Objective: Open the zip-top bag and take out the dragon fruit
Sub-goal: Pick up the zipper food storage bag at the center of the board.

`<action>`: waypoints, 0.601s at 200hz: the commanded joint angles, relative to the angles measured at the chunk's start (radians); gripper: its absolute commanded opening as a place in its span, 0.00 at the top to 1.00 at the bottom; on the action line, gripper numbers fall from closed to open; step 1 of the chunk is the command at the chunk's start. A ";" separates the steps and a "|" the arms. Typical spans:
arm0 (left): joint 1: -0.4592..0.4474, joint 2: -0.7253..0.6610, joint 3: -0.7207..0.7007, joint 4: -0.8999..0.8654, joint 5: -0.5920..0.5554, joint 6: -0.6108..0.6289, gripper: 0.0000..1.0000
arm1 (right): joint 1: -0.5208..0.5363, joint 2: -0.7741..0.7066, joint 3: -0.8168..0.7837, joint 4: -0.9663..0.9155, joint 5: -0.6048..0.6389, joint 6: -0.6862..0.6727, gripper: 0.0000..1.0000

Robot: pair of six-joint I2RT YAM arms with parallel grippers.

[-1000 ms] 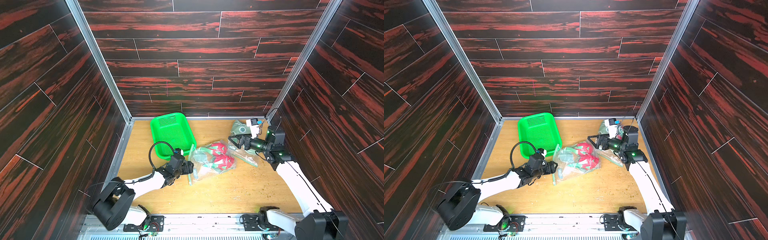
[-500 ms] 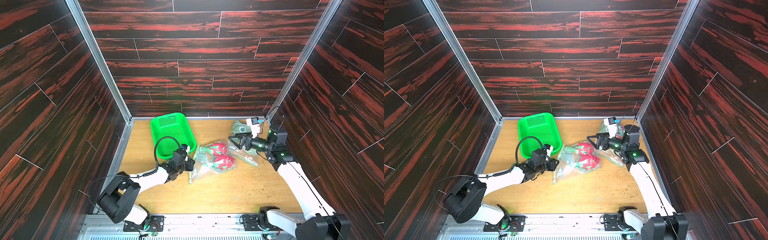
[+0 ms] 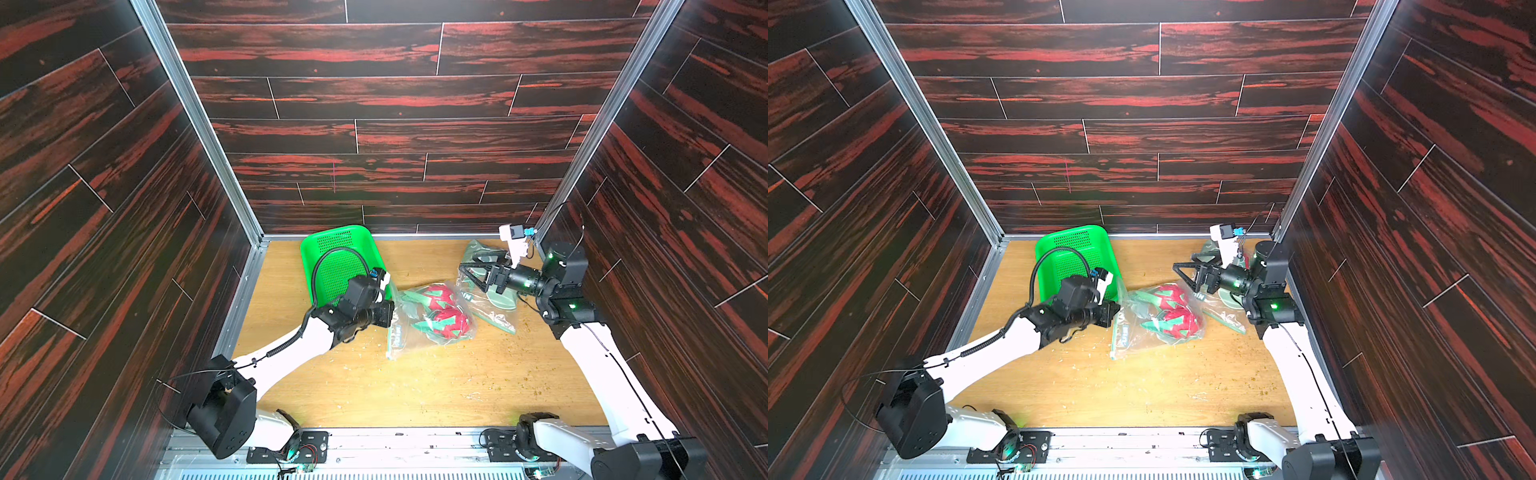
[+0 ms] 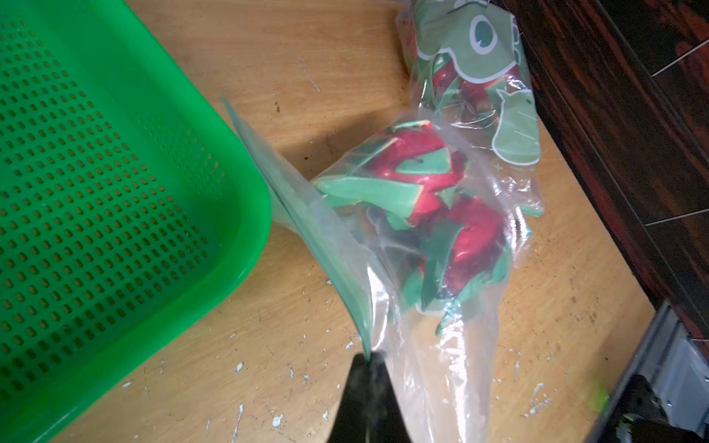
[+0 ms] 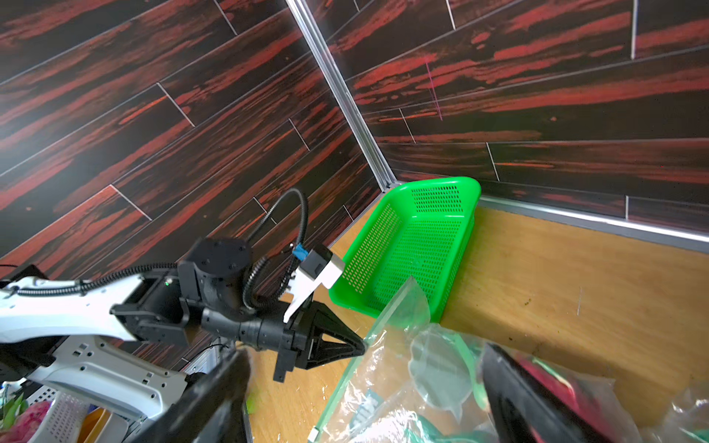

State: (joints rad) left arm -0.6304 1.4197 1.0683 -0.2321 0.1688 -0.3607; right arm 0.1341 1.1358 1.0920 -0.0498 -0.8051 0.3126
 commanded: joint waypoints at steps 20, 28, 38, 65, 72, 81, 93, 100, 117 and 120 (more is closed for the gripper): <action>-0.002 0.042 0.316 -0.231 0.122 0.124 1.00 | 0.004 0.062 0.093 0.036 -0.090 -0.055 0.03; -0.002 0.059 0.368 -0.260 0.148 0.134 1.00 | 0.005 0.077 0.118 0.033 -0.107 -0.064 0.03; -0.002 0.080 0.427 -0.289 0.177 0.148 1.00 | 0.005 0.090 0.140 0.038 -0.129 -0.075 0.03; -0.002 0.136 0.587 -0.402 0.202 0.209 1.00 | 0.005 0.104 0.180 0.031 -0.166 -0.160 0.03; -0.003 0.150 0.626 -0.432 0.210 0.221 1.00 | 0.004 0.109 0.189 0.025 -0.173 -0.186 0.03; -0.002 0.169 0.670 -0.469 0.223 0.239 1.00 | 0.004 0.116 0.195 0.022 -0.197 -0.221 0.03; -0.002 0.186 0.712 -0.495 0.256 0.261 1.00 | 0.002 0.132 0.210 0.014 -0.220 -0.258 0.03; -0.002 0.197 0.735 -0.515 0.263 0.278 1.00 | 0.000 0.144 0.221 0.006 -0.234 -0.280 0.03; -0.002 0.234 0.815 -0.581 0.277 0.313 1.00 | -0.011 0.178 0.240 0.011 -0.283 -0.319 0.03; -0.002 0.243 0.833 -0.594 0.284 0.320 1.00 | -0.013 0.183 0.243 0.012 -0.293 -0.327 0.03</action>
State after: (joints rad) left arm -0.6342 1.6409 1.7763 -0.7200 0.3840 -0.1291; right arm 0.1322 1.2747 1.3003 -0.0292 -1.0058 0.0883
